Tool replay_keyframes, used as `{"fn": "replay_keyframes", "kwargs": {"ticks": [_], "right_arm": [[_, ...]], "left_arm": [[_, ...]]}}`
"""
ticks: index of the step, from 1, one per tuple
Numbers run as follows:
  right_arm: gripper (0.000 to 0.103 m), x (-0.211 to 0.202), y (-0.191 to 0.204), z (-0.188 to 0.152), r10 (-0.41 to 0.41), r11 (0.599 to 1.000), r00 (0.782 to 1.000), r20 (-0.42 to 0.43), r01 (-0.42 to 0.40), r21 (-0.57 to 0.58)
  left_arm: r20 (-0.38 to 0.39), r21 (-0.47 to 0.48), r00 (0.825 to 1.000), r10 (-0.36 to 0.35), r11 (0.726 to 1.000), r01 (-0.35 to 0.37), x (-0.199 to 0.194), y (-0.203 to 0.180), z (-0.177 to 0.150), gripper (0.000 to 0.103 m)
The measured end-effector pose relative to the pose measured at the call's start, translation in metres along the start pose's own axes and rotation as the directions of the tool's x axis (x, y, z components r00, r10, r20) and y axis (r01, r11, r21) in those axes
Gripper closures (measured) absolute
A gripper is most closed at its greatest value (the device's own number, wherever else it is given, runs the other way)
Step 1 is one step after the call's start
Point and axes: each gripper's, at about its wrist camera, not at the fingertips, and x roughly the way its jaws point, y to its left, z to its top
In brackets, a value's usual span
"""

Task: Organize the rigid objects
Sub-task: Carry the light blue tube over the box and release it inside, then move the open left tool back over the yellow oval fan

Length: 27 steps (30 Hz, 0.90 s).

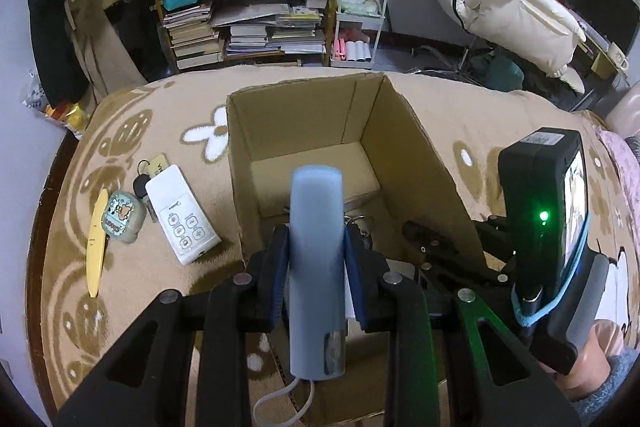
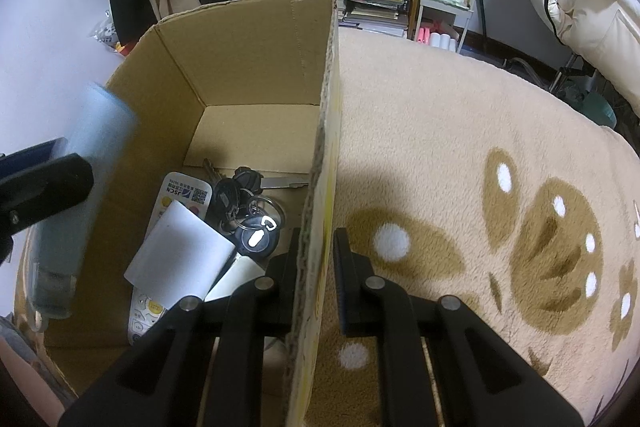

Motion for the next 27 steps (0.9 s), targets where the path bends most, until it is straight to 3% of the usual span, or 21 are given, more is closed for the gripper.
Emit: {"fn": "replay_keyframes", "kwargs": {"ticks": [3,14,16,21,23,27], "right_arm": [[0.090,0.001,0.001,-0.001,-0.003,1.000,1.000,-0.001,0.003,-0.005],[0.090,0.000,0.006,-0.002,-0.011,1.000,1.000,0.001,0.011,-0.008],[0.090,0.000,0.007,-0.003,-0.010,1.000,1.000,0.001,0.010,-0.007],[0.090,0.000,0.007,-0.003,-0.011,1.000,1.000,0.001,0.011,-0.008],[0.090,0.000,0.008,-0.002,-0.011,1.000,1.000,-0.001,0.011,-0.009],[0.090,-0.001,0.010,-0.003,-0.014,1.000,1.000,-0.001,0.014,-0.009]], "left_arm": [[0.028,0.005,0.999,0.024,1.000,-0.024,-0.006,0.002,0.005,0.079],[0.012,-0.072,0.995,0.101,0.992,-0.100,-0.010,0.048,0.009,0.074],[0.007,-0.085,0.991,0.133,0.988,-0.132,-0.010,0.061,0.011,0.067],[0.039,-0.076,0.977,0.211,0.975,-0.207,-0.017,0.092,0.018,0.012],[0.061,-0.090,0.964,0.259,0.963,-0.253,-0.022,0.107,0.020,0.000],[0.038,-0.095,0.961,0.275,0.958,-0.271,-0.016,0.134,0.021,0.001]]}}
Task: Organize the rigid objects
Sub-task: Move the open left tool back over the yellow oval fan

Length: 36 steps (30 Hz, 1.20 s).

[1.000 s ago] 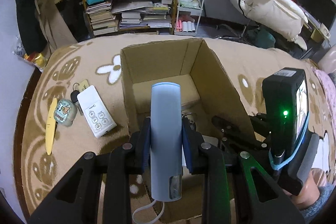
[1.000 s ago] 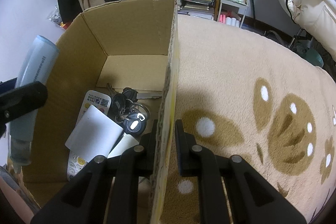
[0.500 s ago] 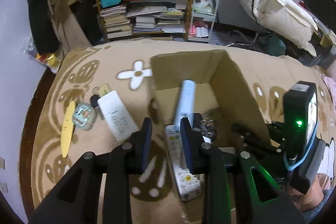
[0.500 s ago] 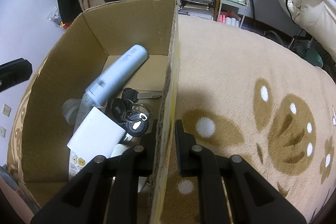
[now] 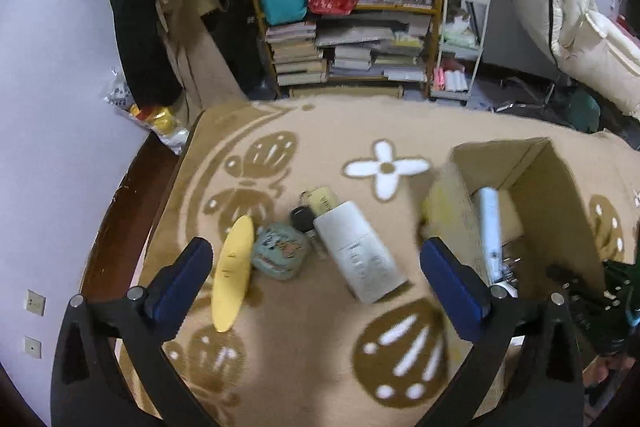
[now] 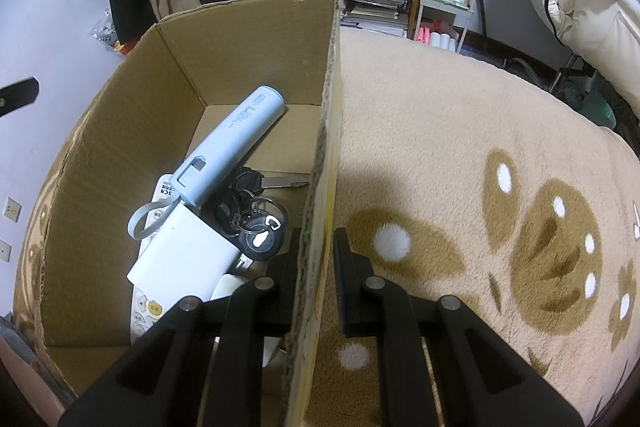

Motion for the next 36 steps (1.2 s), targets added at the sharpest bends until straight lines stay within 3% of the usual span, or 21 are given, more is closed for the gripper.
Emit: {"fn": "replay_keyframes", "kwargs": {"ticks": [8,12,16,24,31,36], "right_arm": [[0.090,0.000,0.000,0.000,-0.001,1.000,1.000,0.000,0.001,0.002],[0.090,0.000,-0.001,0.000,-0.001,1.000,1.000,0.000,0.001,0.004],[0.090,0.000,-0.002,0.000,-0.001,1.000,1.000,0.000,0.001,0.002],[0.090,0.000,-0.001,0.000,-0.002,1.000,1.000,0.000,0.002,0.002],[0.090,0.000,-0.001,0.000,-0.001,1.000,1.000,0.000,0.001,0.003],[0.090,0.001,-0.001,0.000,-0.001,1.000,1.000,0.000,0.001,0.003]], "left_arm": [[-0.097,-0.013,0.995,-0.012,1.000,0.011,0.051,0.040,-0.019,0.001],[-0.141,-0.034,0.990,0.024,0.999,-0.029,0.082,0.059,-0.032,0.001],[-0.167,-0.032,0.986,-0.003,0.999,-0.002,0.107,0.070,-0.042,0.001],[-0.176,-0.157,0.979,-0.100,0.985,0.073,0.133,0.089,-0.050,0.000],[-0.233,-0.065,0.970,-0.074,0.996,0.060,0.143,0.087,-0.055,0.001],[-0.252,-0.092,0.963,-0.094,0.993,0.073,0.147,0.098,-0.056,0.001]]}}
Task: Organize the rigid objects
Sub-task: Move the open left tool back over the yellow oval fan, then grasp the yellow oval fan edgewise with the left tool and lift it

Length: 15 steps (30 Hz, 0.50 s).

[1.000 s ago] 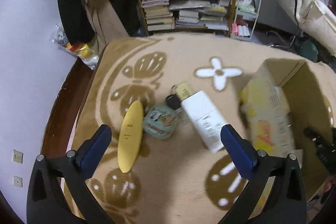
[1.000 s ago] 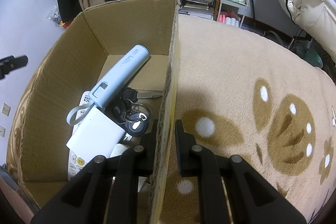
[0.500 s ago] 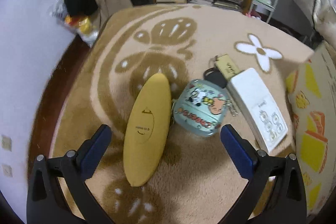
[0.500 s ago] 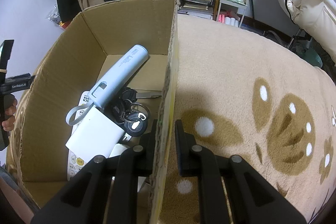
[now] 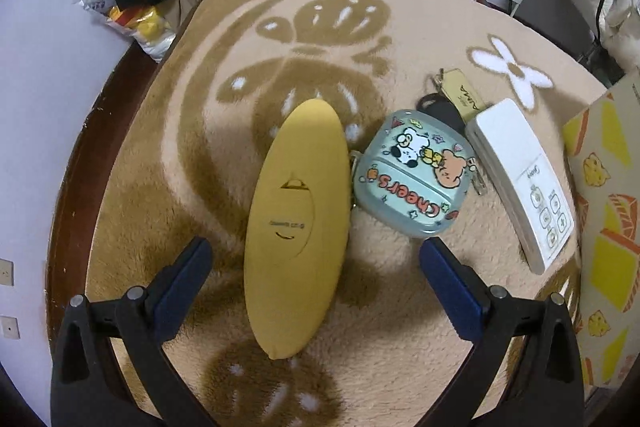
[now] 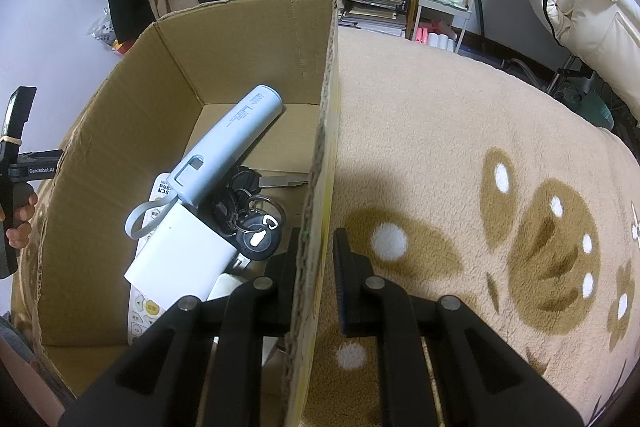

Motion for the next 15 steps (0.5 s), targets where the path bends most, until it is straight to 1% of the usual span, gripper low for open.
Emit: {"fn": "replay_keyframes", "kwargs": {"ticks": [4,10,15], "right_arm": [[0.090,0.000,0.000,0.000,-0.001,1.000,1.000,0.000,0.001,-0.001],[0.090,0.000,-0.001,0.000,-0.001,1.000,1.000,0.002,0.001,-0.003],[0.090,0.000,-0.002,0.000,-0.003,1.000,1.000,0.004,0.003,-0.004]], "left_arm": [[-0.009,-0.005,1.000,-0.003,1.000,0.003,0.006,0.007,0.001,0.000],[-0.023,-0.051,0.994,-0.102,0.994,0.101,0.018,0.023,-0.001,0.000],[-0.020,-0.041,0.991,-0.133,0.990,0.132,0.022,0.029,0.000,0.000]]}}
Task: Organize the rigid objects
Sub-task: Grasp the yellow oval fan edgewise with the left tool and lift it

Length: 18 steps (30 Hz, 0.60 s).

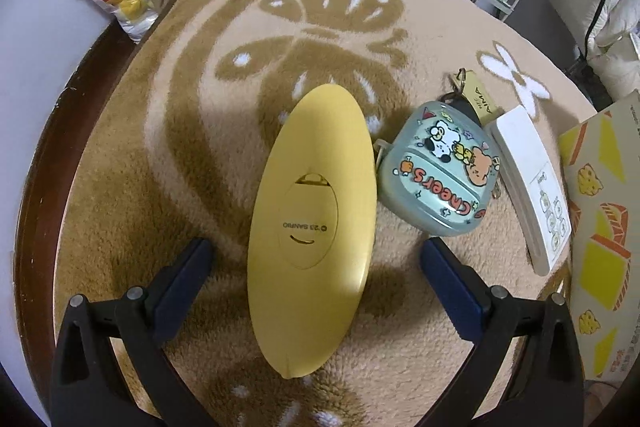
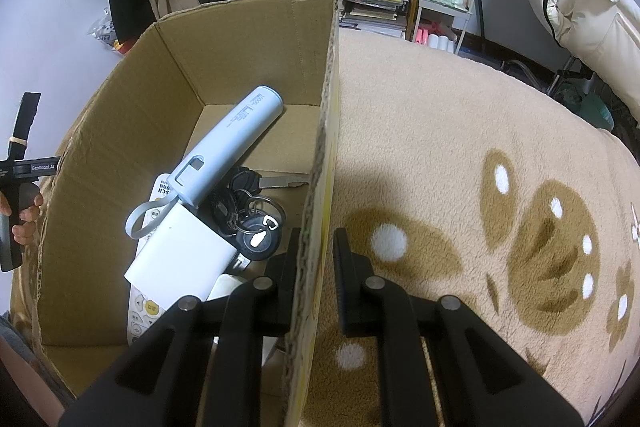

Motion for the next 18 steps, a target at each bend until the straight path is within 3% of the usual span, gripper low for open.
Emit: {"fn": "replay_keyframes", "kwargs": {"ticks": [5,13,18], "right_arm": [[0.090,0.001,0.000,0.001,-0.003,1.000,1.000,0.001,0.003,-0.001],[0.090,0.000,0.000,0.000,-0.006,1.000,1.000,0.004,0.006,-0.005],[0.090,0.000,0.001,0.001,-0.007,1.000,1.000,0.003,0.007,-0.004]], "left_arm": [[0.014,0.002,1.000,-0.017,1.000,0.017,-0.001,0.002,-0.003,0.001],[0.013,-0.017,0.998,-0.061,0.998,0.062,-0.008,-0.001,-0.005,0.019],[0.004,-0.027,0.995,-0.098,0.995,0.098,-0.013,-0.005,-0.006,0.041]]}}
